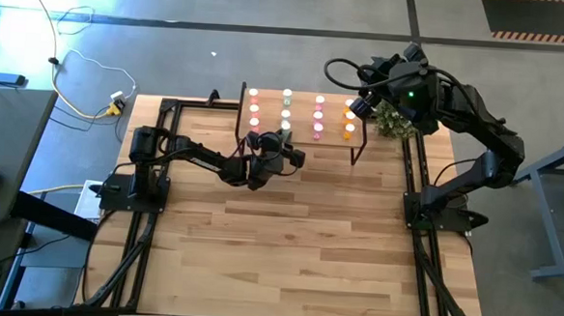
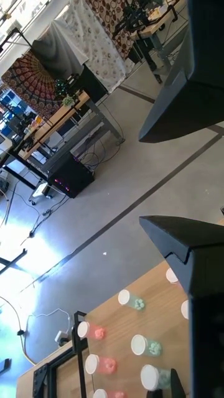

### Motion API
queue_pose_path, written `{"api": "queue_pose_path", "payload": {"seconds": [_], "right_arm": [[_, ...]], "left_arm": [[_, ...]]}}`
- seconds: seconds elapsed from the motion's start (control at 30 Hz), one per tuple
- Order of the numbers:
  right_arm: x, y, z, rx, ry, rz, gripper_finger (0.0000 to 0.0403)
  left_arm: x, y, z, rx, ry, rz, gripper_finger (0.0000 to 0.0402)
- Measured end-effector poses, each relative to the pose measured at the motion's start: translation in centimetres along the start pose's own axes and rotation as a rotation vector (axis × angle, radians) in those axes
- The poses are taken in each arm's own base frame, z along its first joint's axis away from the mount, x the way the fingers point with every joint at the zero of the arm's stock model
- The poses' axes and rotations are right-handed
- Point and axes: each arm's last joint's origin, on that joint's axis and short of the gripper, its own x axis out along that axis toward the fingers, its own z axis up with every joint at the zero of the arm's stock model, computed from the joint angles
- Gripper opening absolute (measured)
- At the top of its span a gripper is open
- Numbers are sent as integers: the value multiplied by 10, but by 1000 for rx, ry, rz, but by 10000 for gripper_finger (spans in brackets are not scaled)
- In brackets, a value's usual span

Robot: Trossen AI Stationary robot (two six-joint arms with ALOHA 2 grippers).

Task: Pick and place medicine bottles onto shelf by color
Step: Put the blue pill bottle on the shelf aligned with the other blue pill bottles, then adjust the blue pill bottles on the shelf

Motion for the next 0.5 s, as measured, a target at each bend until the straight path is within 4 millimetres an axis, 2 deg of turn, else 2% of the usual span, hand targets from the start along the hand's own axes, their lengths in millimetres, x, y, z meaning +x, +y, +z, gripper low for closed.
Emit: {"api": "queue_pose_path", "payload": {"seconds": [0.27, 0.5], "right_arm": [[0, 0, 0, -4, 3, 1, 195], [0, 0, -1, -6, 5, 1, 195]], "left_arm": [[0, 0, 1, -9, -2, -7, 167], [0, -1, 3, -13, -5, -3, 175]]}}
